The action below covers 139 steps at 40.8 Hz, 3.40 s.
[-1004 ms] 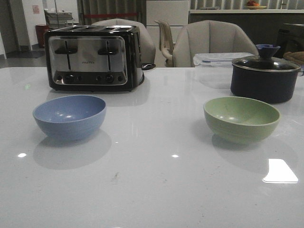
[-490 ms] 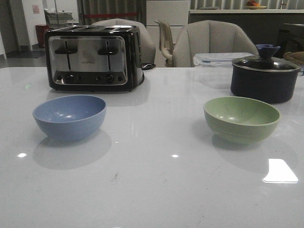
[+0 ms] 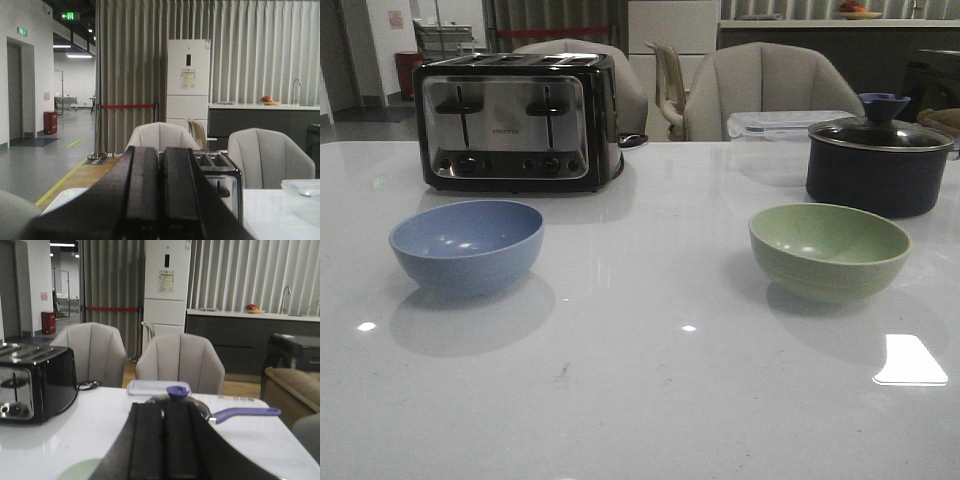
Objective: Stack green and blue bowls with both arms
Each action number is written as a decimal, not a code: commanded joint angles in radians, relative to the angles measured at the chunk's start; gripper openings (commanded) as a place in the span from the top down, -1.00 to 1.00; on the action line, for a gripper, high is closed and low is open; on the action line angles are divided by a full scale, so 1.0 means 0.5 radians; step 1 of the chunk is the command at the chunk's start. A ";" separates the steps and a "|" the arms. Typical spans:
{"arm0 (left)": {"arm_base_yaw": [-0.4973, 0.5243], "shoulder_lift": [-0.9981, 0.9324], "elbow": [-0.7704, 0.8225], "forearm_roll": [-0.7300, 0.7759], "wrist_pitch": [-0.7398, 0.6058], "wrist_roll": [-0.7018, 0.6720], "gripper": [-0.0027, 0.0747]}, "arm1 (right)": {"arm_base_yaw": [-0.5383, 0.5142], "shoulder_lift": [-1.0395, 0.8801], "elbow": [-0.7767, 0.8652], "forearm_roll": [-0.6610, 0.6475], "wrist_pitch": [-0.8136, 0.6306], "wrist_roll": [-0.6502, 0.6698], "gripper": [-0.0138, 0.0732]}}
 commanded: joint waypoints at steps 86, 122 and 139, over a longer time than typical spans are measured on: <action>0.007 1.273 -0.557 -0.018 0.816 -0.009 0.67 | -0.005 3.576 -1.779 0.361 0.715 -0.025 -0.58; 0.007 1.273 -0.557 -0.018 0.800 -0.009 0.67 | 0.147 3.293 -1.781 0.361 0.853 -0.065 0.60; 0.007 1.273 -0.557 -0.018 0.800 -0.009 0.67 | 0.780 3.333 -1.773 0.368 0.944 -0.066 0.60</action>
